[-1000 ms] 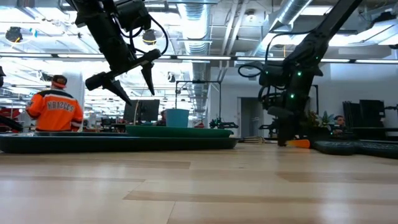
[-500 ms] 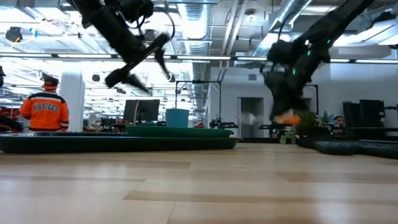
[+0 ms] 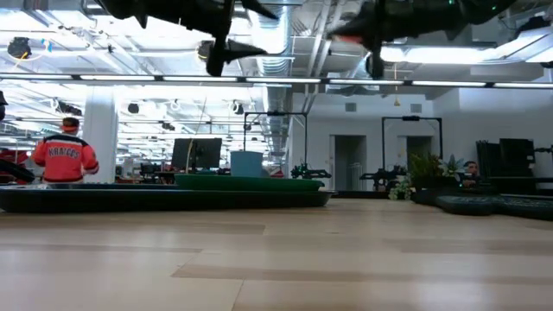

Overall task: Pick and place plate/cup/fork/spoon on tray
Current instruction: Put the orange fork on the black serving tray to the left of the green plate

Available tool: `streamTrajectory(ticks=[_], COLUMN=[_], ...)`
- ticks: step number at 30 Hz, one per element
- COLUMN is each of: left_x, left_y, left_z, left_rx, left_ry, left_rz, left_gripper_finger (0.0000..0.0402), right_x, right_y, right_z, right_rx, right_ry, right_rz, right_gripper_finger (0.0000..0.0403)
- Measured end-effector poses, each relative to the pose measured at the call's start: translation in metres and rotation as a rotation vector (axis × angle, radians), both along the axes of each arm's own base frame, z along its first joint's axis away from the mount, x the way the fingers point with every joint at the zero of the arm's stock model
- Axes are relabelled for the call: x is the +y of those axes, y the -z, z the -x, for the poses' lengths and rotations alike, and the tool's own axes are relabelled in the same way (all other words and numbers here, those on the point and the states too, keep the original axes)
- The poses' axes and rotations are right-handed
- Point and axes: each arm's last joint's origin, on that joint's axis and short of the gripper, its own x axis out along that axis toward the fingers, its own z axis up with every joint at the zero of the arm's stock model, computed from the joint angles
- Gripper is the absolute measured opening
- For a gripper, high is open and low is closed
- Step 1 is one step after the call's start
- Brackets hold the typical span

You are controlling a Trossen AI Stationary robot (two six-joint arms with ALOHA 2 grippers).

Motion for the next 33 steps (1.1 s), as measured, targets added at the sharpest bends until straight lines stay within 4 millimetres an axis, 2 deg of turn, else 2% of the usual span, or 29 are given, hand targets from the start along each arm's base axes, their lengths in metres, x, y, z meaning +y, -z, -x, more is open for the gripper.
streamTrajectory(ticks=[6,11,17,30,33], left_x=[-0.002,-0.007,-0.008,-0.006,-0.006], left_y=[-0.002,-0.003,-0.001,0.002,0.002], left_z=[-0.001,-0.003,-0.003,-0.002,-0.002], left_rx=[-0.016,-0.019,-0.004,0.029,0.028], left_ry=[0.028,0.053,0.053,-0.016,-0.022], left_rz=[-0.027,-0.048,-0.042,-0.04,-0.04], left_gripper_finger=[0.0283,0.027,0.0203,0.0056,0.0016], right_x=[0.015,0.021,0.025,0.024,0.024], right_y=[0.004,0.017,0.025,0.028,0.029], right_z=[-0.023,-0.039,-0.051,-0.053,-0.053], right_rx=[-0.079,-0.076,-0.096,-0.09,-0.088], right_ry=[-0.053,-0.085,-0.108,-0.128,-0.128], right_rz=[-0.031,-0.064,-0.095,-0.102,-0.094], right_gripper_finger=[0.0003,0.0003,0.0004,0.0005,0.0016])
